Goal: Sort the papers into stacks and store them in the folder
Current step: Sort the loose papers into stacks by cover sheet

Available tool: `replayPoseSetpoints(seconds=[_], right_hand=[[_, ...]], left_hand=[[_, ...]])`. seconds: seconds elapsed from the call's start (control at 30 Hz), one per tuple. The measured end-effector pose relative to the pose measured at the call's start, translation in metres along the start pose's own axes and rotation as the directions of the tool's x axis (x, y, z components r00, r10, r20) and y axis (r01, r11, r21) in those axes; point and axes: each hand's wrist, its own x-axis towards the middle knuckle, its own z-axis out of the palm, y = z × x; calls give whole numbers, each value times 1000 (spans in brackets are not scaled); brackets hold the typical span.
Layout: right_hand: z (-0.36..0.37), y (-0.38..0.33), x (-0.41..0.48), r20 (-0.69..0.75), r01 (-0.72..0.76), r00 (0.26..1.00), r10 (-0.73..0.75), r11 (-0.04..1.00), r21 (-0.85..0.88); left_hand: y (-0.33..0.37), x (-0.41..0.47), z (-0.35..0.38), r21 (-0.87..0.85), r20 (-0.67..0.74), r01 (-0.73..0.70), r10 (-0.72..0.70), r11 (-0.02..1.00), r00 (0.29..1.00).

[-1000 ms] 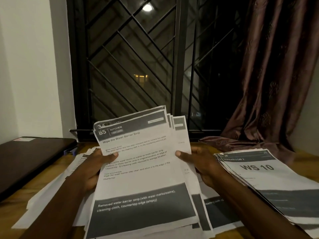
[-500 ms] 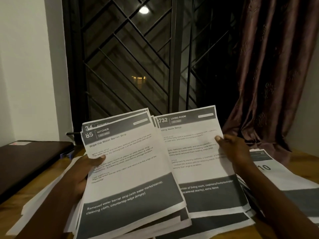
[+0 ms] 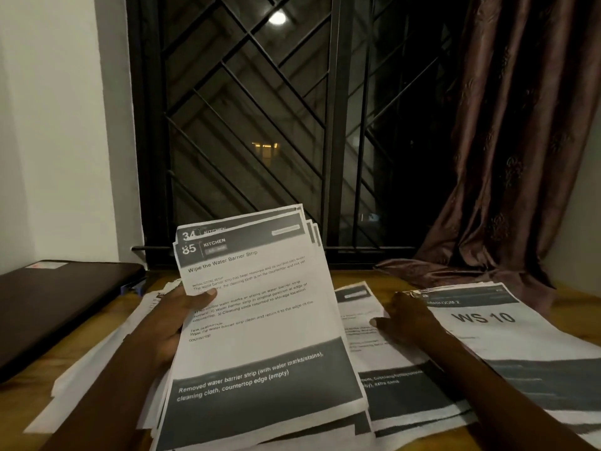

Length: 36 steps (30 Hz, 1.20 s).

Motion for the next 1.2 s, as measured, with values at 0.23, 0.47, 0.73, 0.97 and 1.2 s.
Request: replayPoseSetpoints(seconds=[0.23,0.47,0.73,0.97,1.2], right_hand=[[-30,-62,-44,169,-10,928,-332,430,903],[-16,-63,-42,133,-52,973,-187,385,921],[-48,-9,-6,-317,77,921,226,692,718],[-46,6,6,-327,113,918,224,642,758],[-62,7,-3,-536,349,833,135,624,700]], left_hand=[[2,0,2,75,27,15,-17,997,999],[1,1,4,85,-47,59,-55,995,997],[6,-3,-11,31,-112,16,-13,999,994],[7,-4,-10,44,-120,-1,7,999,993],[6,-3,-15,43,-173,13,-5,999,985]])
